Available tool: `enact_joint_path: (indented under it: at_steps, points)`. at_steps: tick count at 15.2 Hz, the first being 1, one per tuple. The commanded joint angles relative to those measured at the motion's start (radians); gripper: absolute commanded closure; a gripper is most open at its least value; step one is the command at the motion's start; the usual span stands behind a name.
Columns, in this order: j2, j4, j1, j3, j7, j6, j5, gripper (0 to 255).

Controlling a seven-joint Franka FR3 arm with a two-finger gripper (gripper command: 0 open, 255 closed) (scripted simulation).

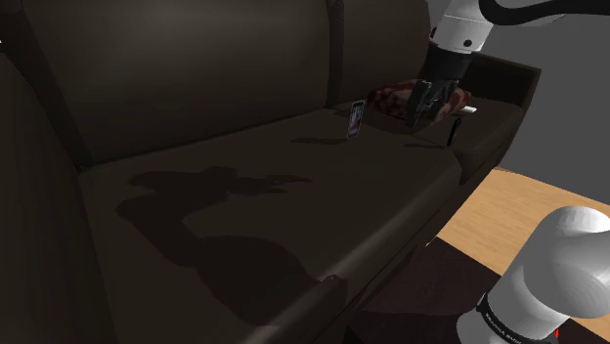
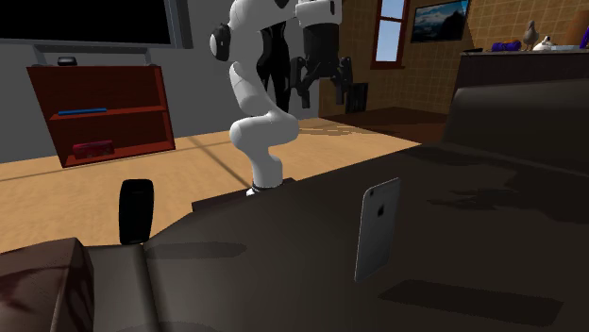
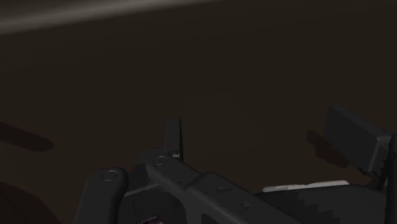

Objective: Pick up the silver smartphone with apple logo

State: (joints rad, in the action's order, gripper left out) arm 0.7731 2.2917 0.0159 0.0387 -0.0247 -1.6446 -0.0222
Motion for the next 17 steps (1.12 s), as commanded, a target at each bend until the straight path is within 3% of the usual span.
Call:
enact_joint_path:
  at_steps: [1,9,17]
  points:
    - [0.0,0.0,0.0,0.0,0.0,0.0,0.0,0]
    - [-0.335,-0.237,-0.02,0.056,0.02,-0.06,-0.004,0]
    - [-0.675,-0.56,-0.041,0.112,0.05,-0.038,0.027,0]
